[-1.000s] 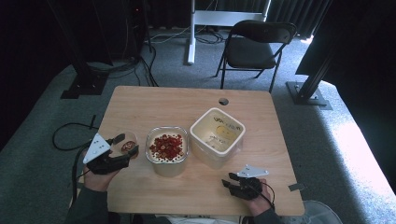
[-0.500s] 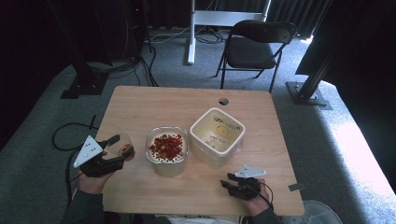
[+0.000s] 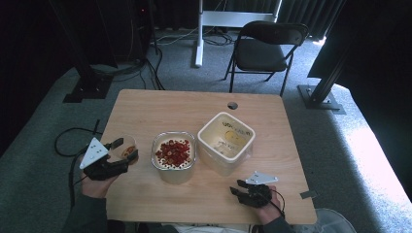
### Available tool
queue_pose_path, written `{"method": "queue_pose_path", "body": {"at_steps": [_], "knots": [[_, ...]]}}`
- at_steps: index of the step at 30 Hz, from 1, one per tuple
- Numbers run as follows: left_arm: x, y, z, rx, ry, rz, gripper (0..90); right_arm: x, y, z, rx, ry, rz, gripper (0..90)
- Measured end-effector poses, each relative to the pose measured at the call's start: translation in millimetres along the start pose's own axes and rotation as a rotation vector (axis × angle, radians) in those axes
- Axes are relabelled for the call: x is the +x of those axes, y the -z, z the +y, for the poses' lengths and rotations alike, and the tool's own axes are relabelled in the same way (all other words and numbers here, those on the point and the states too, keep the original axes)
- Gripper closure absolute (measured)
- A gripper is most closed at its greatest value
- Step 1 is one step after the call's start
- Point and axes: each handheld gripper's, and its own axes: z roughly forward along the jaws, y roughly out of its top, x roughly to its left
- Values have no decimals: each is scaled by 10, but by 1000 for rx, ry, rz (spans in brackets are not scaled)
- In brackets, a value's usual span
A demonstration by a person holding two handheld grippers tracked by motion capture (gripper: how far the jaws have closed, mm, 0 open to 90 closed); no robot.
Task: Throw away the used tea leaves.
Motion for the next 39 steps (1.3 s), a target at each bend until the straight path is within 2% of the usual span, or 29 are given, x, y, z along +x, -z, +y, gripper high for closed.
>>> {"method": "queue_pose_path", "body": {"at_steps": [3, 7, 12, 17, 19, 24, 33, 37, 39], "knots": [[-58, -68, 69, -3, -36, -7, 324, 1, 2, 0, -2, 2, -1, 554], [-56, -209, 137, 3, -39, -4, 324, -11, 15, 2, -7, -1, -4, 553], [-85, -340, 184, 48, -102, 88, 324, -43, 46, -7, -15, -9, -14, 553], [-146, -449, 241, 113, -212, 180, 324, -56, 46, -9, -18, -10, -17, 553], [-165, -475, 260, 129, -237, 201, 324, -56, 39, -4, -15, -13, -18, 553], [-242, -530, 292, 148, -293, 215, 324, -75, 57, -7, -26, -11, -32, 552], [-372, -622, 343, 172, -397, 230, 324, -146, 103, -28, -35, -43, -62, 552], [-419, -643, 379, 181, -464, 238, 324, -158, 105, -38, -35, -47, -69, 552], [-430, -648, 405, 180, -484, 243, 324, -164, 104, -34, -36, -49, -72, 552]]}}
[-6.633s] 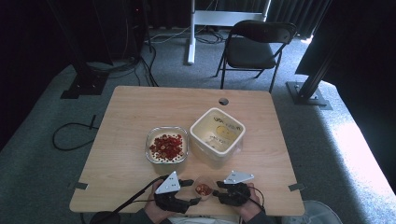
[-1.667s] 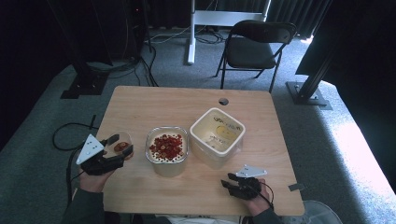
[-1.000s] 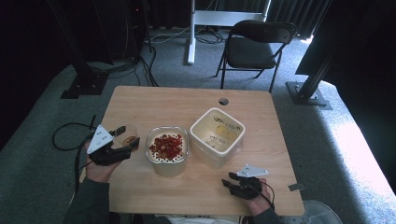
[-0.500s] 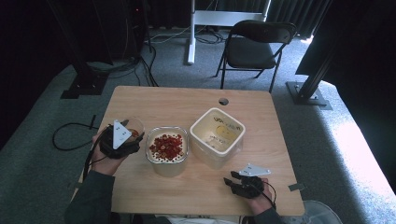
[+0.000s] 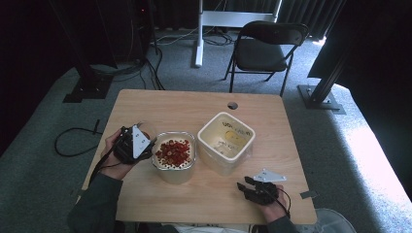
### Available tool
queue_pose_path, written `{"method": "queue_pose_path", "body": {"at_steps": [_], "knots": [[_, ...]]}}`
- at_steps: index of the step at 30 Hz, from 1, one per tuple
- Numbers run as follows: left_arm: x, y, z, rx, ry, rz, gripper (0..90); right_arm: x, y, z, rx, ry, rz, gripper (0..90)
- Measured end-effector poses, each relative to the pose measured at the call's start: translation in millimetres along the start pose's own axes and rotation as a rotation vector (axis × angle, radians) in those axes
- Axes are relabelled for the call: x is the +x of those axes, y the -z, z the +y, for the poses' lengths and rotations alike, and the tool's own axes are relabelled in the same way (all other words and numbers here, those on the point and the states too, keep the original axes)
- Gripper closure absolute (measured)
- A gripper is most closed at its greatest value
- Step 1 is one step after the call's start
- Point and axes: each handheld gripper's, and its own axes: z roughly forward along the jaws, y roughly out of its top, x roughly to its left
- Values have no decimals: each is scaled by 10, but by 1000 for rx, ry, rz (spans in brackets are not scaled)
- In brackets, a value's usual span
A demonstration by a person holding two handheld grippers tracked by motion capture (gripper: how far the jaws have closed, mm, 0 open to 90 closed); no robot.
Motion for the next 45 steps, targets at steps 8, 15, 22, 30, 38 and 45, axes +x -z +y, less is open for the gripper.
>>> {"method": "queue_pose_path", "body": {"at_steps": [8, 15, 22, 30, 38, 45], "knots": [[-28, 19, 114, 1, -125, 5, 324, 3, -17, -6, 7, 0, 3, 552], [-79, 14, 194, 33, -248, 13, 324, 7, -24, -7, 9, 2, 5, 552], [-126, 10, 250, 24, -303, 17, 324, 8, -34, -7, 10, 2, 8, 552], [-146, 25, 297, 20, -347, 22, 324, 9, -36, -10, 12, 0, 8, 552], [-204, 32, 342, 29, -433, 34, 324, 12, -42, -15, 14, 2, 7, 551], [-322, 42, 391, 53, -553, 65, 323, 15, -46, -15, 14, 2, 12, 551]]}}
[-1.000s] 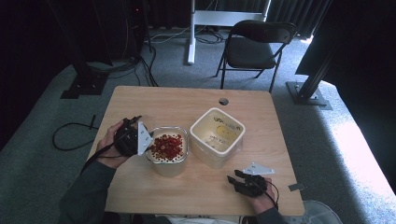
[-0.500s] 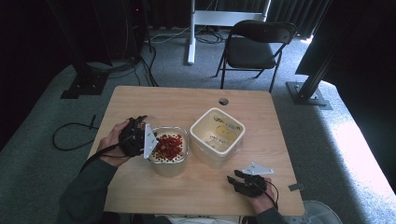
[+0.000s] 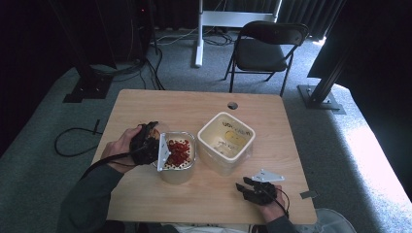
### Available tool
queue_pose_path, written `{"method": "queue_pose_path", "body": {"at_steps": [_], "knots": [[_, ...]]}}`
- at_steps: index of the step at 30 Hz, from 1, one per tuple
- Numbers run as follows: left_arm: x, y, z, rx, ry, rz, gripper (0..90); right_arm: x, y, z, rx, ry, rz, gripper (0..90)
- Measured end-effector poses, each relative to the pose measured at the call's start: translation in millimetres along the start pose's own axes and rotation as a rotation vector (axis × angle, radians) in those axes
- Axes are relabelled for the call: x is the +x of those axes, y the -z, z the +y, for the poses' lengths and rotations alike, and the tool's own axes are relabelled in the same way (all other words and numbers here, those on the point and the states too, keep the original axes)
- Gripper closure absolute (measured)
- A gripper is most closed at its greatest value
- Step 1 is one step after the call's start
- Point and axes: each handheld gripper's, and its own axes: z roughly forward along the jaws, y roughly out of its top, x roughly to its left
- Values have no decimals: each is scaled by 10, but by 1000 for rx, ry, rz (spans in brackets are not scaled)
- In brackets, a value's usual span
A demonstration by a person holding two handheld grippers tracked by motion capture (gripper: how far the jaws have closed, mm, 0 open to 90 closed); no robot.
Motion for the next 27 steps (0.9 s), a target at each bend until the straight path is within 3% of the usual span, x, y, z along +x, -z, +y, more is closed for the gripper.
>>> {"method": "queue_pose_path", "body": {"at_steps": [3, 6, 14, 18, 22, 27], "knots": [[-45, 14, 66, 11, -83, 20, 323, 1, 3, -1, 0, 1, 0, 551], [-62, 1, 104, 22, -130, 27, 323, 2, 0, 2, -1, -1, 0, 551], [-143, -84, 145, 96, -283, 105, 323, 1, -4, 1, 0, 1, 0, 551], [-188, -75, 162, 81, -301, 110, 323, -1, -5, 0, 0, 2, 0, 551], [-201, -105, 133, 110, -337, 126, 323, 0, -1, 0, 0, 2, 0, 551], [-211, -64, 159, 89, -354, 139, 323, 2, -8, 1, 2, 3, -1, 551]]}}
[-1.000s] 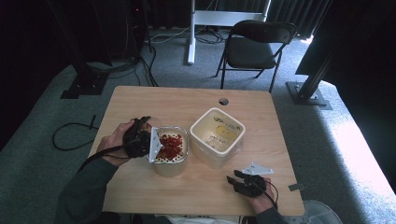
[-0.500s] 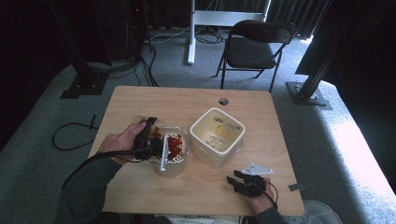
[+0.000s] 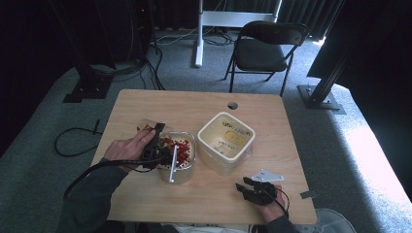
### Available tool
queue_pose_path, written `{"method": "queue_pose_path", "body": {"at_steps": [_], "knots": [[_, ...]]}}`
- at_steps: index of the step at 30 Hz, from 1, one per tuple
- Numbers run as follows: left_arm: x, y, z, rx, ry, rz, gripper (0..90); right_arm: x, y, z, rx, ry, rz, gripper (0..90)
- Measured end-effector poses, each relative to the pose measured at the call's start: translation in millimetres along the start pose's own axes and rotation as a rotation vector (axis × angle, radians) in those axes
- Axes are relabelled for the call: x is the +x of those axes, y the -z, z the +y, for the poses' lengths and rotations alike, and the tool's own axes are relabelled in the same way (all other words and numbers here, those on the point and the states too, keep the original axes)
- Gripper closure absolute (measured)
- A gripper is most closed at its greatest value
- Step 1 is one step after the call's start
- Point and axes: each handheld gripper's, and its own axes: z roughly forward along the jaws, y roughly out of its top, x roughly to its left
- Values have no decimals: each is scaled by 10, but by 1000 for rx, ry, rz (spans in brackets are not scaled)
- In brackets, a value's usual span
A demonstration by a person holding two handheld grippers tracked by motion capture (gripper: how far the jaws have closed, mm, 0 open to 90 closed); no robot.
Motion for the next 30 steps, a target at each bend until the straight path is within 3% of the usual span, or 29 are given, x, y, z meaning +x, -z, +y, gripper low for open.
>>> {"method": "queue_pose_path", "body": {"at_steps": [5, 10, 13, 17, 21, 24, 25, 27, 28, 30], "knots": [[-6, -38, -39, 29, -12, 12, 324, -4, 7, -1, -3, -1, 0, 551], [-15, -29, -20, 2, -24, 13, 326, 2, 0, 1, 1, 1, 0, 552], [-18, -120, -70, 59, -31, 5, 326, 2, 4, -1, 0, 1, 1, 551], [-39, -55, -2, 6, -34, 1, 327, 0, -6, 0, 3, -2, 0, 552], [-52, -157, -72, 74, -44, 1, 328, 9, 2, -1, 1, 4, 0, 552], [-56, -87, -38, 26, -38, 5, 331, -4, 3, -4, -1, 0, -1, 551], [-63, -105, -50, 32, -37, 3, 333, -4, 1, -3, 0, -1, -1, 551], [-85, -193, -95, 94, -58, 4, 333, 7, 4, -1, 1, 4, 2, 551], [-88, -192, -98, 95, -54, 6, 333, 11, 5, -2, 1, 5, 1, 551], [-73, -116, -48, 48, -32, -1, 333, 6, 7, -5, 1, 5, 0, 552]]}}
